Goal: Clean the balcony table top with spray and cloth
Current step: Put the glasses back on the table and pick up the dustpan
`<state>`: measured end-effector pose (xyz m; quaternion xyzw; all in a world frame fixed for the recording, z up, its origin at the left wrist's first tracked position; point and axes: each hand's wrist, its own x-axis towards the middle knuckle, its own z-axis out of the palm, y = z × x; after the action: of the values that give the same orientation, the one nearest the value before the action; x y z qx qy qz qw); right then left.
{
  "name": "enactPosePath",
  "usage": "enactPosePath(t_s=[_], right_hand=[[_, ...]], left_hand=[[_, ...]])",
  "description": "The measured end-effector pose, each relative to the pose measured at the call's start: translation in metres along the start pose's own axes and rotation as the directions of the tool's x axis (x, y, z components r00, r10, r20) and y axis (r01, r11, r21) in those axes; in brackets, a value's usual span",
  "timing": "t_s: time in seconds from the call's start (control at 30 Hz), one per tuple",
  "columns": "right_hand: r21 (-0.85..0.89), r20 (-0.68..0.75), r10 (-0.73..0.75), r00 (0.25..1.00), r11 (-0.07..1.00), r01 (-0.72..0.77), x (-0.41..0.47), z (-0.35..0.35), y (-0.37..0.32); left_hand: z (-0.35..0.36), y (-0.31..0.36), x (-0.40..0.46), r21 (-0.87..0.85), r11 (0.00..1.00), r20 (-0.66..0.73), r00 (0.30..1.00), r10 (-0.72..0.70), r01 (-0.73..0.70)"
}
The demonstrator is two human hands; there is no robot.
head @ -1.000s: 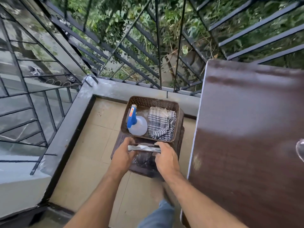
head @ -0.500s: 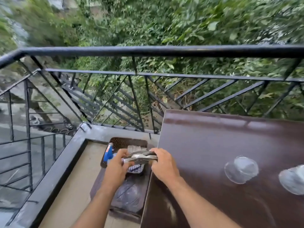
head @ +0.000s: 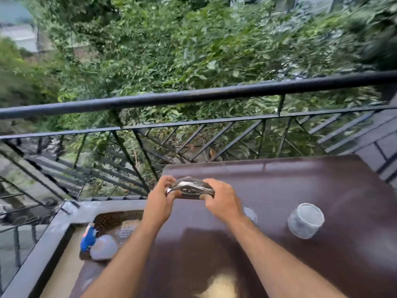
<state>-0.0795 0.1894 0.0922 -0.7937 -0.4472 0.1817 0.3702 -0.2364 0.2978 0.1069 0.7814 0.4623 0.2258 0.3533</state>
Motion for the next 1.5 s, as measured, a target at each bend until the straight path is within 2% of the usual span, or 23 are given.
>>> enactPosePath(t_s=[0.13, 0.27, 0.4, 0.53, 0.63, 0.7, 0.8, 1.03, 1.17, 1.5], right_hand=[[-0.006, -0.051, 0.025, 0.998, 1.000, -0.025, -0.001, -0.038, 0.028], [-0.043, -0.082, 0.048, 0.995, 0.998, -0.052, -0.010, -0.076, 0.054], [-0.001, -0.192, 0.097, 0.977, 0.995, -0.099, -0.023, -0.095, 0.081], [0.057, -0.398, 0.147, 0.906, 0.989, -0.135, -0.037, -0.094, 0.104], [0.093, -0.484, 0.222, 0.846, 0.975, -0.203, -0.047, -0.087, 0.121], [0.130, -0.485, 0.275, 0.830, 0.961, -0.243, -0.055, -0.079, 0.135], [0.157, -0.467, 0.307, 0.829, 0.952, -0.264, -0.068, -0.071, 0.153], [0.277, -0.419, 0.492, 0.763, 0.869, -0.409, -0.090, -0.048, 0.177], [0.251, -0.380, 0.506, 0.775, 0.862, -0.440, -0.091, -0.038, 0.183], [0.212, -0.343, 0.526, 0.778, 0.850, -0.482, -0.093, -0.023, 0.195]], left_hand=[[0.037, 0.034, 0.009, -0.008, 1.000, 0.048, 0.999, -0.004, 0.005], [0.072, 0.065, 0.015, -0.060, 0.995, 0.120, 0.990, 0.080, -0.073], [0.110, 0.090, 0.023, -0.111, 0.989, 0.185, 0.976, 0.112, -0.093], [0.153, 0.115, 0.025, -0.135, 0.976, 0.244, 0.949, 0.198, -0.169], [0.178, 0.128, 0.019, -0.168, 0.980, 0.329, 0.931, 0.155, -0.104], [0.192, 0.132, 0.012, -0.243, 0.970, 0.384, 0.917, 0.105, -0.009], [0.210, 0.131, -0.002, -0.256, 0.966, 0.444, 0.892, 0.085, 0.036], [0.239, 0.114, -0.019, -0.107, 0.993, 0.508, 0.861, 0.013, 0.048], [0.245, 0.108, -0.023, -0.047, 0.999, 0.514, 0.858, 0.003, 0.025], [0.251, 0.112, -0.033, 0.187, 0.970, 0.511, 0.859, 0.039, -0.155]])
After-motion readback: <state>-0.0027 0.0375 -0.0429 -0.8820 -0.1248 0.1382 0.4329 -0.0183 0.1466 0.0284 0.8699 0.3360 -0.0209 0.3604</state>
